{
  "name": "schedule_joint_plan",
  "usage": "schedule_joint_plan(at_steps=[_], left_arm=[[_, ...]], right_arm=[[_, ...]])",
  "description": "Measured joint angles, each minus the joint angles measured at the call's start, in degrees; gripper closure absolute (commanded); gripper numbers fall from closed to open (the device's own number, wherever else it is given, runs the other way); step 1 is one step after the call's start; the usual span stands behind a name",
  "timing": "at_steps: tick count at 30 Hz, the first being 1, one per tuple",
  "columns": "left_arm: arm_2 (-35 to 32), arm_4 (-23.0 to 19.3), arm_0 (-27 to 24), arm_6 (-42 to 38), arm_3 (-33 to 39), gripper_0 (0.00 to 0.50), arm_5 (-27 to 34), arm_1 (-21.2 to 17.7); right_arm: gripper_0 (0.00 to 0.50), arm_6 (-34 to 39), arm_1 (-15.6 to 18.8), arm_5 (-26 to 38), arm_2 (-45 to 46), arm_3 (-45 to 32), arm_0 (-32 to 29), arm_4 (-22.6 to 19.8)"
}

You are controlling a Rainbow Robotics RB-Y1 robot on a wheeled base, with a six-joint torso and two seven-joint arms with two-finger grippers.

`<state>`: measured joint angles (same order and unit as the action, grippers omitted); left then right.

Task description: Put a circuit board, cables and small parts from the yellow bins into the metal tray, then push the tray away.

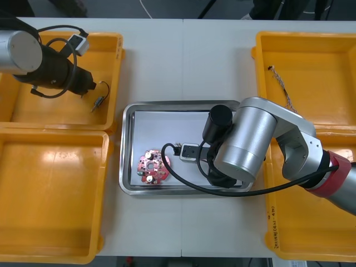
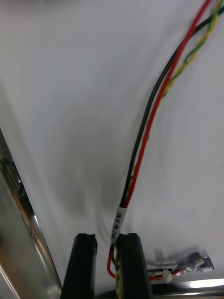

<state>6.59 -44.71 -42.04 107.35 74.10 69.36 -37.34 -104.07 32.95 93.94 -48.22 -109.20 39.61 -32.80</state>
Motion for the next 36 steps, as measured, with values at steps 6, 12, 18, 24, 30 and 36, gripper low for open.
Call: schedule_joint_plan(at_steps=[6, 12, 18, 24, 30, 36], left_arm=[[2.0, 0.1, 0.0, 0.0, -2.6, 0.000, -3.7, 0.0], [3.6, 0.4, 0.0, 0.0, -4.1, 0.000, -4.9, 0.0], [4.9, 0.7, 0.0, 0.0, -5.7, 0.000, -7.6, 0.0], [5.5, 0.9, -0.2, 0.0, -6.1, 0.498, -8.1, 0.1], [5.5, 1.0, -0.3, 0.0, -6.1, 0.500, -8.1, 0.1], [5.5, 1.0, -0.3, 0.0, -6.1, 0.500, -8.1, 0.1]], right_arm=[[0.000, -1.7, 0.0, 0.0, 0.0, 0.0, 0.0, 0.0], [0.000, -1.7, -0.2, 0.2, 0.0, -0.1, 0.0, 0.0], [0.000, -1.7, -0.8, 1.1, 0.1, -1.3, 0.0, 0.8], [0.000, -1.7, -0.9, 2.5, 0.1, -3.9, 0.0, 2.9], [0.000, -1.7, -0.9, 2.7, 0.8, -4.1, 0.0, 3.0], [0.000, -1.7, -1.0, 3.1, 2.5, -5.5, -1.0, 3.7]])
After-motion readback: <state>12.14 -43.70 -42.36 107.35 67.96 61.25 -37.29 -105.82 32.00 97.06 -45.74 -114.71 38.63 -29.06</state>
